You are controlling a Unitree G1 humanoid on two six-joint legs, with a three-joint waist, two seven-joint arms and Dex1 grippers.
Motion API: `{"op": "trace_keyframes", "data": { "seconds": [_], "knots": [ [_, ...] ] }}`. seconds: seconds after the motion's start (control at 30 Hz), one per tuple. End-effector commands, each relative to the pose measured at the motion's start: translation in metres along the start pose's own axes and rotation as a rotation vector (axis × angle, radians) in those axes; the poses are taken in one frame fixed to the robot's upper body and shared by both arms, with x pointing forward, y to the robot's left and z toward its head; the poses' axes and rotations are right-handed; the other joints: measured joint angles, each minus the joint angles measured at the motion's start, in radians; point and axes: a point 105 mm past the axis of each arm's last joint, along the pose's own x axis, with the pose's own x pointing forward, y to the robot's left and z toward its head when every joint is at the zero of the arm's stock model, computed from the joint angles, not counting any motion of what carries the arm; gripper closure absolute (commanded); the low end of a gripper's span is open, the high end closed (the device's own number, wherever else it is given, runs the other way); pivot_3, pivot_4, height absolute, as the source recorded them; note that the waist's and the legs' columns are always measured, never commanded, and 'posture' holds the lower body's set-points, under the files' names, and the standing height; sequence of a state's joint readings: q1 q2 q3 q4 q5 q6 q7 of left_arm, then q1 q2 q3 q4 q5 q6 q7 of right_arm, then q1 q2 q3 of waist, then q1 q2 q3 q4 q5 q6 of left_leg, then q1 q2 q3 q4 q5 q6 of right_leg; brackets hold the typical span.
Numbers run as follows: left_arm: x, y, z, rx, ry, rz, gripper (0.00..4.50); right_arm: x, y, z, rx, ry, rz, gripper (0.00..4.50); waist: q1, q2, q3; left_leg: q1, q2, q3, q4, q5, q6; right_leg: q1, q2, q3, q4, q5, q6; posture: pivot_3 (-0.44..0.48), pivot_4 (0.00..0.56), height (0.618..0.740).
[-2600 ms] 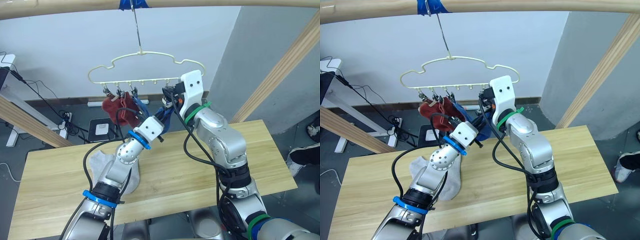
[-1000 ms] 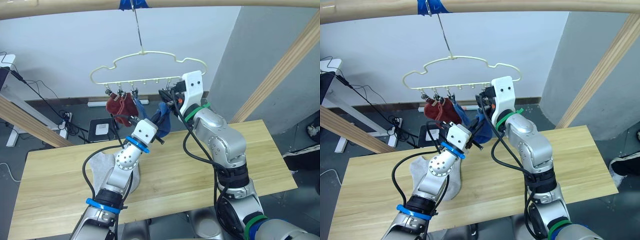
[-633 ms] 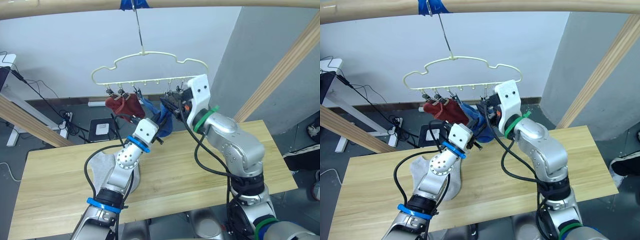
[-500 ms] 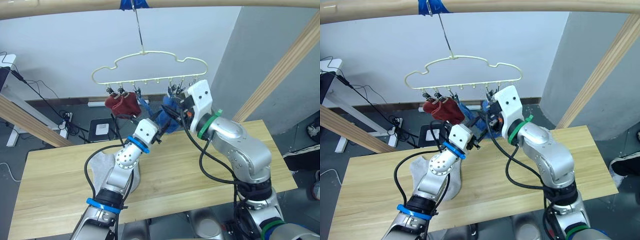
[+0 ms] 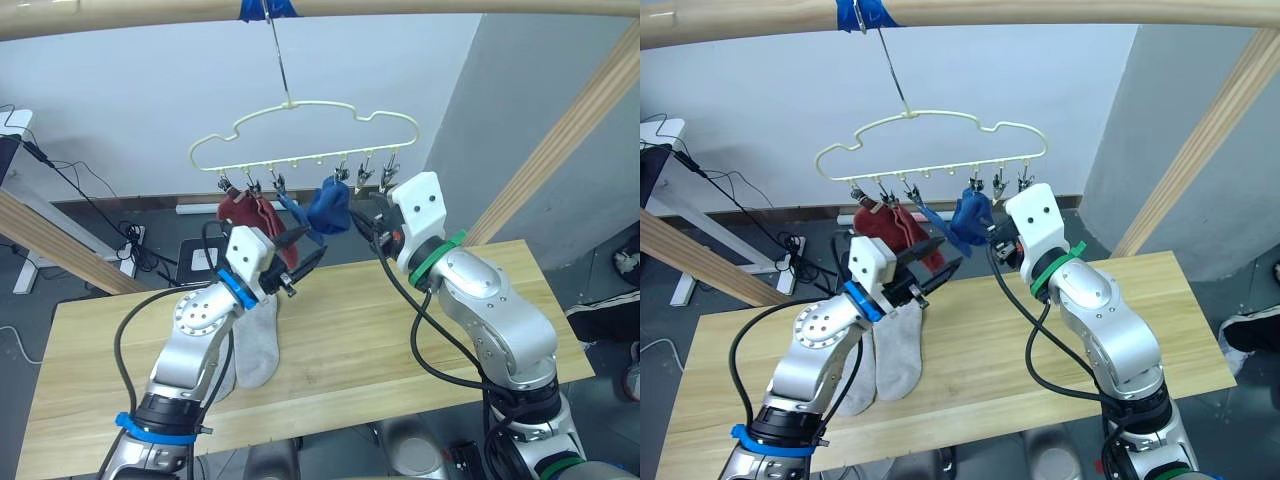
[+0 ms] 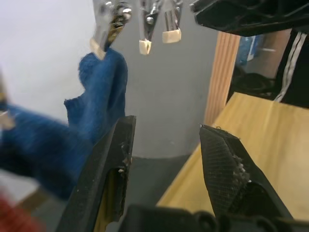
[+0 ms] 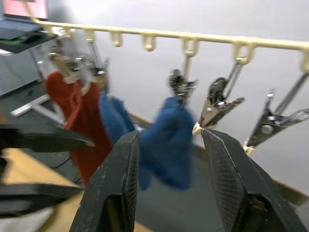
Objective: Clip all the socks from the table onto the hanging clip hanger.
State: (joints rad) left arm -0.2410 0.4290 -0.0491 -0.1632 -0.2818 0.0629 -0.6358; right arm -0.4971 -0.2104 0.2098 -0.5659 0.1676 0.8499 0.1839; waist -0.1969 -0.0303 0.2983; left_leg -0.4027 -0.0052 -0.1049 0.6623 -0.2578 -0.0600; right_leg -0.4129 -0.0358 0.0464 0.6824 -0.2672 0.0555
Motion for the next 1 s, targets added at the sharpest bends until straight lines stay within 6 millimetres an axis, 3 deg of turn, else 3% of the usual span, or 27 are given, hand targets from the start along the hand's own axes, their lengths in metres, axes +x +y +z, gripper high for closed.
{"op": "trace_keyframes", "data": {
  "seconds": [0.03, 0.27, 0.5, 1.0],
  "knots": [
    [-0.008, -0.001, 0.03, -0.042, -0.06, -0.057, 2.2, 0.004, -0.007, 0.01, -0.014, -0.06, -0.051, 2.4, 0.0, 0.0, 0.0, 0.0, 0.0, 0.0, 0.0, 0.0, 0.0, 0.0, 0.0, 0.0, 0.0, 0.0, 0.0, -0.283, 0.24, 0.739],
    [-0.016, 0.0, 0.047, -0.048, -0.028, -0.135, 2.2, 0.016, -0.016, 0.006, -0.002, -0.055, -0.087, 2.4, 0.002, 0.0, 0.0, 0.0, 0.0, 0.0, 0.0, 0.0, 0.0, 0.0, 0.0, 0.0, 0.0, 0.0, 0.0, -0.264, 0.239, 0.739],
    [-0.005, 0.005, 0.067, -0.024, -0.064, -0.151, 2.2, 0.029, -0.022, 0.006, -0.007, -0.065, -0.105, 2.4, 0.003, 0.0, 0.0, 0.0, 0.0, 0.0, -0.001, 0.0, 0.0, 0.0, 0.0, 0.0, 0.0, 0.0, 0.0, -0.256, 0.236, 0.739],
    [0.003, 0.009, 0.075, 0.005, -0.079, -0.147, 2.2, 0.038, -0.031, 0.012, 0.016, -0.112, -0.168, 2.4, 0.003, 0.0, 0.0, 0.0, 0.0, 0.0, -0.001, 0.0, 0.0, 0.0, 0.0, 0.0, 0.0, 0.0, 0.0, -0.257, 0.228, 0.739]
  ]
}}
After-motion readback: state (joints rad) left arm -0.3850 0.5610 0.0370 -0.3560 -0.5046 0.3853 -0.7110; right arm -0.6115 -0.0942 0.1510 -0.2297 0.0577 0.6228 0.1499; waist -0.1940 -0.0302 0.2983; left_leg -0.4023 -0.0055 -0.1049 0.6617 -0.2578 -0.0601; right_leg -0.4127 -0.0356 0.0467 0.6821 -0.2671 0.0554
